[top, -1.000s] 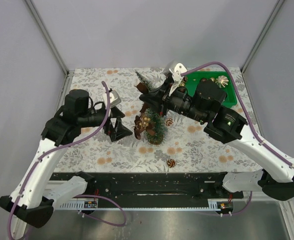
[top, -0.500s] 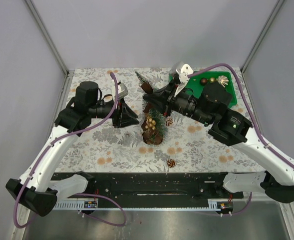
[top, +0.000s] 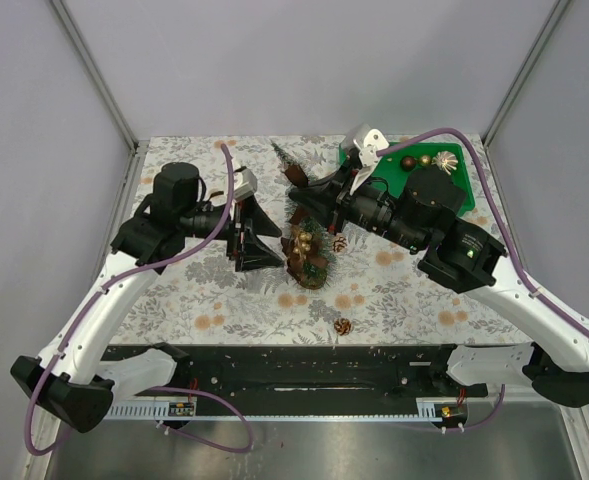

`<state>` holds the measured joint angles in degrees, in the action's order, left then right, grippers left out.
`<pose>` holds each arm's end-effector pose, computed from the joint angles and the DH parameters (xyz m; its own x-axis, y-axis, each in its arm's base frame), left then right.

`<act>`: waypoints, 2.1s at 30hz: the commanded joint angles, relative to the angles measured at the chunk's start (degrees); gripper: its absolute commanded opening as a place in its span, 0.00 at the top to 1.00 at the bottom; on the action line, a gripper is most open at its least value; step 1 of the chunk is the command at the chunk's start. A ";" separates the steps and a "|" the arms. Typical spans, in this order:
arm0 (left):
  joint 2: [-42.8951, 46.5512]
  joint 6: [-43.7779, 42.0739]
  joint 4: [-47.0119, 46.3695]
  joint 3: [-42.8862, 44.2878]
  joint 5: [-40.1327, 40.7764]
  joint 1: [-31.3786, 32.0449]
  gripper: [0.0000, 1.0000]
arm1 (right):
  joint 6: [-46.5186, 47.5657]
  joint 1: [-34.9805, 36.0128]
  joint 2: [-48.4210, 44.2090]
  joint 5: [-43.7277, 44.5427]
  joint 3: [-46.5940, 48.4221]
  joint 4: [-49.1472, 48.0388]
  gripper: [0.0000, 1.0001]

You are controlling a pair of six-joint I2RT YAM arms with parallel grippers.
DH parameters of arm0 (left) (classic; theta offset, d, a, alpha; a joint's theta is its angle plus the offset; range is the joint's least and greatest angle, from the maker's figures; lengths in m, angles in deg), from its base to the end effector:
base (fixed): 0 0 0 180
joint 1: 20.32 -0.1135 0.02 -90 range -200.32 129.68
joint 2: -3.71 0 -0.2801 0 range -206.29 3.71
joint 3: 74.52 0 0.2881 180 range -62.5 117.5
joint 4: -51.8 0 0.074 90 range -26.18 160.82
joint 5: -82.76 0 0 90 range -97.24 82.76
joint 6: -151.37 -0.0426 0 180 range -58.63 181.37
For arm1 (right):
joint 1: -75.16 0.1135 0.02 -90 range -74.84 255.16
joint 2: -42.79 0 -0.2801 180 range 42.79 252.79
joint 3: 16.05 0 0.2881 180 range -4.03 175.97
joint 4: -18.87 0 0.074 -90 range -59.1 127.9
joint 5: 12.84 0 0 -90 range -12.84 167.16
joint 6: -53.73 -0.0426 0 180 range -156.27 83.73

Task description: Decorate the small christmas tree

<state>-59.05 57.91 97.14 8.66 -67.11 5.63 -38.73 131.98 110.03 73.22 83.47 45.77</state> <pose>0.2071 -0.1418 0.4229 -0.3224 0.1906 -0.9272 0.9461 0.0968 -0.3090 0.1460 0.2286 0.5366 0.0138 0.0994 -0.9950 -0.8738 0.4849 0.0363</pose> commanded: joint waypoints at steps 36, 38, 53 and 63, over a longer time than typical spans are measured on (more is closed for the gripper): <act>1.15 -1.45 2.18 8.82 21.45 2.87 1.00 | 4.47 0.40 -5.89 13.33 -4.27 -0.37 0.90; 0.80 -2.25 2.45 10.14 26.36 2.87 1.00 | 6.32 0.40 -5.81 16.85 -4.27 -0.46 0.90; -3.33 -0.67 -1.94 9.79 35.79 3.05 1.00 | 4.04 -10.58 3.50 18.19 -2.25 -5.29 0.91; -6.93 -1.10 -7.04 7.60 38.69 3.05 1.00 | 3.25 -15.06 7.37 16.87 -4.27 -8.11 0.91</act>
<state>-64.86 57.01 95.35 17.16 -31.51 8.80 -34.29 118.99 116.66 90.96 79.69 41.97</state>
